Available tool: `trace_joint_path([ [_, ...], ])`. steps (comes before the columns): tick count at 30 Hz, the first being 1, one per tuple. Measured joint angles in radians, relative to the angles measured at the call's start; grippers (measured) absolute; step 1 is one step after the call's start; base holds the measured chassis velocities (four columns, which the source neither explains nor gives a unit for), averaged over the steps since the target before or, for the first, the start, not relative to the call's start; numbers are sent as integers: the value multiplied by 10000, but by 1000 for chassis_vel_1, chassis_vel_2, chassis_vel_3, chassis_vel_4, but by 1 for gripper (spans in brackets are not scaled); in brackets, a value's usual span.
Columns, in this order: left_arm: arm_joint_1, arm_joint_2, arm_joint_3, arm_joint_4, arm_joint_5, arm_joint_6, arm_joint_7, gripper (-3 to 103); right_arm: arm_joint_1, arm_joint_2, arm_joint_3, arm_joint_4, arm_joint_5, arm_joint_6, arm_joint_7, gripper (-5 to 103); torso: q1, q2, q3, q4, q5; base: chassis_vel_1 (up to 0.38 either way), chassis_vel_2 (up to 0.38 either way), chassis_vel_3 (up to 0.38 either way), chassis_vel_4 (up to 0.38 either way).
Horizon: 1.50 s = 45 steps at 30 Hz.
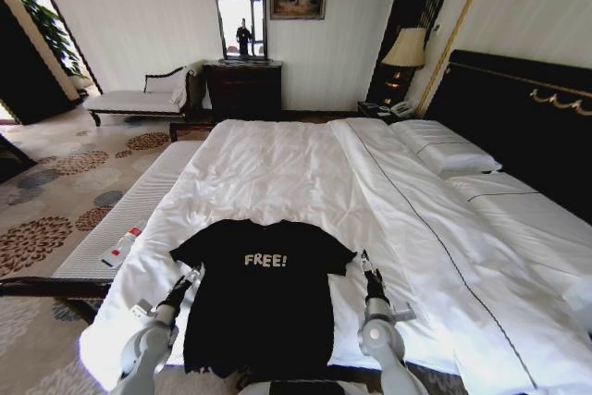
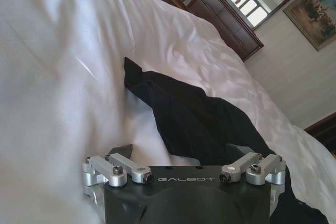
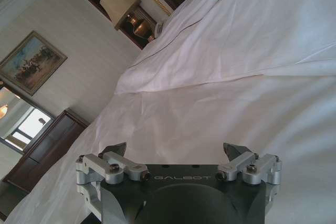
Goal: Fold the clothes on the bed.
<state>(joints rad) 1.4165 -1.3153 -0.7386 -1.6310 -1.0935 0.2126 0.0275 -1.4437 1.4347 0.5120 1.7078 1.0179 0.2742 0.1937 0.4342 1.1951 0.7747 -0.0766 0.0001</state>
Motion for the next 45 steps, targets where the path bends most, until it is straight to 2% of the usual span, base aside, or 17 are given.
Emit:
trace_joint_path([
  [1,-57,-26,-7,53,-23,6,-4,102,0,8,-1,-9,-13,2,4,100,0,0,0,2,-1,0,0,0,0],
  [3,-115,-69,-17,92,-42,6,-9,95,9,28,-11,-41,-35,3,17,100,0,0,0,3,1,0,0,0,0],
  [5,-139,-99,-17,106,-40,6,-10,95,26,35,-16,-59,-45,3,25,100,0,0,0,3,-1,0,0,0,0],
  [9,-260,-216,13,187,97,-15,-35,73,82,70,-45,-123,-74,3,52,100,0,0,0,1,-1,0,0,0,0],
  [11,-284,-230,23,202,130,-21,-42,73,88,76,-49,-133,-78,4,53,100,0,0,0,1,-1,0,0,0,0],
  [15,-383,-258,62,270,265,-38,-70,51,86,89,-55,-197,-98,3,56,100,0,0,1,1,-2,0,0,0,0],
  [17,-416,-270,65,287,290,-46,-88,51,83,86,-53,-205,-99,3,56,100,0,0,0,1,-1,0,0,0,0],
  [19,-473,-298,67,302,333,-64,-139,40,79,72,-47,-220,-100,4,57,100,0,0,0,1,-2,0,0,0,0],
  [20,-473,-298,67,302,333,-64,-139,40,79,72,-47,-220,-100,4,57,100,0,0,0,1,-2,0,0,0,0],
  [24,-467,-325,33,280,409,-106,-190,18,87,60,-43,-235,-101,7,59,100,0,0,0,0,-2,0,0,0,0],
  [26,-434,-326,14,258,433,-116,-195,18,88,62,-45,-239,-103,8,61,100,0,0,0,1,-2,0,0,0,0],
  [29,-303,-326,-54,170,484,-151,-201,3,91,72,-66,-241,-109,8,67,100,0,0,0,2,-2,0,0,0,0],
  [45,-95,-354,-104,-45,754,-198,-215,0,81,66,-119,-237,-172,11,85,100,0,-1,0,2,-2,0,0,0,0],
])
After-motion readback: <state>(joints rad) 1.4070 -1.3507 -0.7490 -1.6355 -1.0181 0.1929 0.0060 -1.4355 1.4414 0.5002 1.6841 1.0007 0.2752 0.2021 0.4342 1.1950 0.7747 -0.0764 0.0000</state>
